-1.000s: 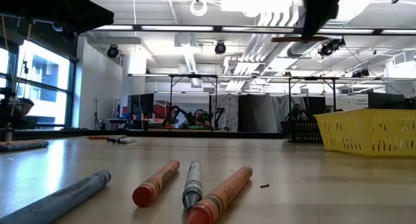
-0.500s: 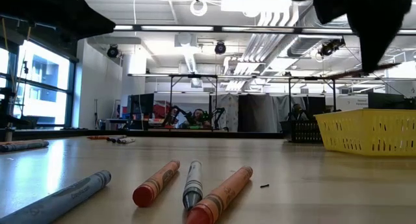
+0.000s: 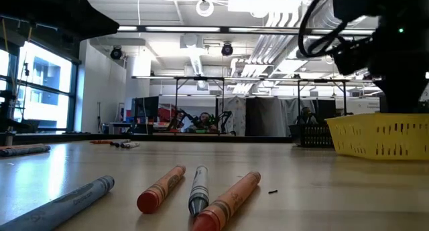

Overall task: Sort crayons
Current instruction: Put the orange crayon into the yellow basket, then put the gray crayon into the black basket

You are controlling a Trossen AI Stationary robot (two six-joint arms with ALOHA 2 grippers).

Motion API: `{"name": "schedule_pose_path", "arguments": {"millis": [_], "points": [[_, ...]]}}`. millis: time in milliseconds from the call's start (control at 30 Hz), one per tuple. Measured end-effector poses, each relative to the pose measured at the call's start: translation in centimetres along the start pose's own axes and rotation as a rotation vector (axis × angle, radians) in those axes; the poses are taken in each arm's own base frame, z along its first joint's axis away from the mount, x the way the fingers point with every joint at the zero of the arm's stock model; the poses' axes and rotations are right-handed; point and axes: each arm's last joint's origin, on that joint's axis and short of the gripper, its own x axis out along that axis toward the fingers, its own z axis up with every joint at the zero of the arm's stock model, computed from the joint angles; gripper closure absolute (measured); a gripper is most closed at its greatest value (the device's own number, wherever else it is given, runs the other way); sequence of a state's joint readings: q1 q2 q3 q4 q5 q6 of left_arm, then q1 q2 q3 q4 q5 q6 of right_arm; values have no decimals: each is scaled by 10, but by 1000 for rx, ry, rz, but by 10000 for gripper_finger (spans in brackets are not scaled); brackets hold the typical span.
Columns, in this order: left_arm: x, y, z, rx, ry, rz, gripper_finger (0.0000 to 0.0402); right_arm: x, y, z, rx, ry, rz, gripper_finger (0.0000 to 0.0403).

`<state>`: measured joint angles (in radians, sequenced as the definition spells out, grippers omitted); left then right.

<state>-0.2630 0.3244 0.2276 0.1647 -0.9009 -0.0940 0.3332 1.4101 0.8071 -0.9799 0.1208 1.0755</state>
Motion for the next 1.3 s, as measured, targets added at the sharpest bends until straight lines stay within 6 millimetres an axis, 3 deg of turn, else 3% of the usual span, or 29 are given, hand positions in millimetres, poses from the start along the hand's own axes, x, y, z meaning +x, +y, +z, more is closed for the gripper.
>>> {"name": "schedule_pose_path", "arguments": {"millis": [167, 600, 1100, 1200, 1300], "points": [[0, -1, 1, -12, -7, -35, 328, 14, -1, -3, 11, 23, 49, 401], [0, -1, 1, -13, -7, -47, 328, 11, 4, 0, 38, 25, 104, 393], [0, -1, 1, -13, -7, -47, 328, 11, 5, -3, 4, 114, 146, 292], [0, -1, 2, -16, -9, -47, 328, 4, 6, -2, 6, 138, 160, 290], [0, -1, 2, -22, -9, -47, 328, -16, 10, 3, -3, 111, 149, 294]]}}
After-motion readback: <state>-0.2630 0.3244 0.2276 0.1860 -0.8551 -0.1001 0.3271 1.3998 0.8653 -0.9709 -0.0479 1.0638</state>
